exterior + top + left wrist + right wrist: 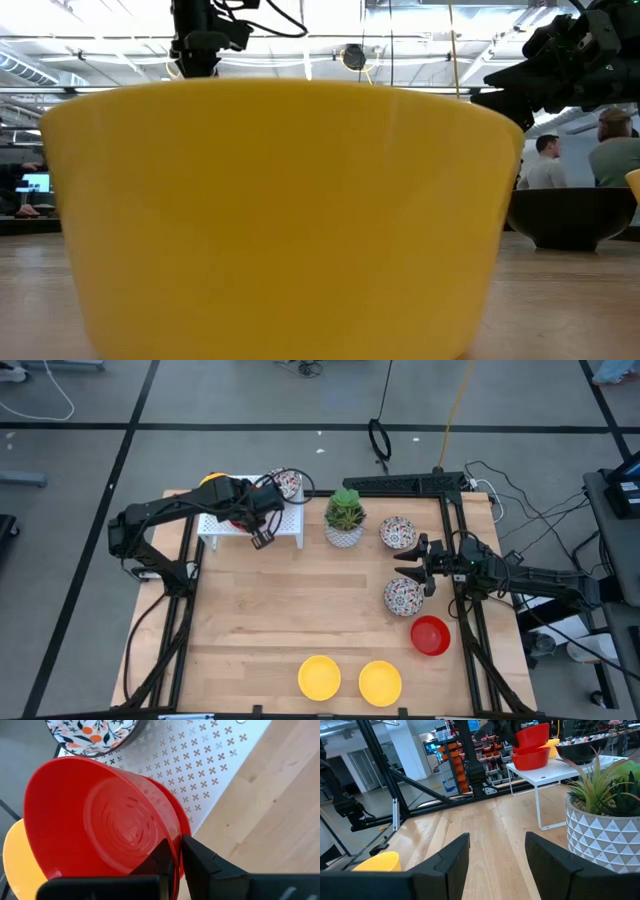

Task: Pick & Place Mini bowls
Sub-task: Stack the red bowl on top of the other red bowl on the shelf, then stack the patterned bowl on top of the other patterned bowl on the shelf

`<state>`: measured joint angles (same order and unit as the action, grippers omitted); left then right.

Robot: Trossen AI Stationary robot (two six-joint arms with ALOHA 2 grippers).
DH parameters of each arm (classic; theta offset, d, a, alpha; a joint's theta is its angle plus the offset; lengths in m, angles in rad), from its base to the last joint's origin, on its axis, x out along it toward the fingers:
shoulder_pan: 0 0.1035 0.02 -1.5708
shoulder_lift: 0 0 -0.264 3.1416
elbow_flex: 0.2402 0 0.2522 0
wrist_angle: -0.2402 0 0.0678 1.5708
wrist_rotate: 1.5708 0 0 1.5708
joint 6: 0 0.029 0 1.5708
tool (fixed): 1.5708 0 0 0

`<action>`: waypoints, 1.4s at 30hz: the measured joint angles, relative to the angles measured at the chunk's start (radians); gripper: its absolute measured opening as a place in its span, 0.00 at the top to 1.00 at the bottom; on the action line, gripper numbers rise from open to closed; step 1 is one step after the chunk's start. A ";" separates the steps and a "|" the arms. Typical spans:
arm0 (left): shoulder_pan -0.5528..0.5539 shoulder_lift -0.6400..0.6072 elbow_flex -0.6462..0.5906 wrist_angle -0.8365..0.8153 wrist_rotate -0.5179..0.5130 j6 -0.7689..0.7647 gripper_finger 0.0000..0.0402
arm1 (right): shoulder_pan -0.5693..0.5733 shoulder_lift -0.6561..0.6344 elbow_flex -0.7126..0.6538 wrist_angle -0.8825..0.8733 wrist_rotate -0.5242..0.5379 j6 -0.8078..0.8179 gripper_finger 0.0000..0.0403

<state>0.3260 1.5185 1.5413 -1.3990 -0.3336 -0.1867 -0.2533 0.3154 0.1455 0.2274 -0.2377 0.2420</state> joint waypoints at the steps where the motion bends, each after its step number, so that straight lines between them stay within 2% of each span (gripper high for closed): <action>1: 0.000 0.000 -0.005 0.001 0.001 -0.002 0.91 | 0.000 0.000 0.000 0.000 0.000 0.000 0.55; 14: 0.002 0.000 -0.074 0.014 -0.008 -0.003 0.91 | 0.000 0.000 0.000 0.000 0.000 0.000 0.55; 20: 0.002 0.000 -0.074 0.041 -0.019 -0.077 0.89 | 0.000 0.000 0.000 0.000 0.000 0.000 0.55; 23: 0.002 0.000 -0.074 0.040 -0.030 -0.096 0.84 | 0.000 0.000 0.000 0.000 0.000 0.000 0.55; 29: 0.002 0.000 -0.068 0.037 -0.032 -0.104 0.67 | 0.000 0.000 0.000 0.000 0.000 0.000 0.55; 34: -0.002 0.000 -0.005 0.038 -0.019 -0.074 0.54 | 0.000 0.000 0.000 0.000 0.000 0.000 0.55; 39: -0.020 0.000 0.071 0.066 0.004 -0.124 0.49 | 0.000 0.000 0.000 0.000 0.000 0.000 0.55; 42: -0.039 0.000 0.076 0.127 0.078 -0.212 0.50 | 0.000 0.000 0.000 0.000 0.000 0.000 0.55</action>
<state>0.2865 1.5185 1.6176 -1.2724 -0.2557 -0.3988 -0.2535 0.3155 0.1455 0.2273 -0.2379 0.2420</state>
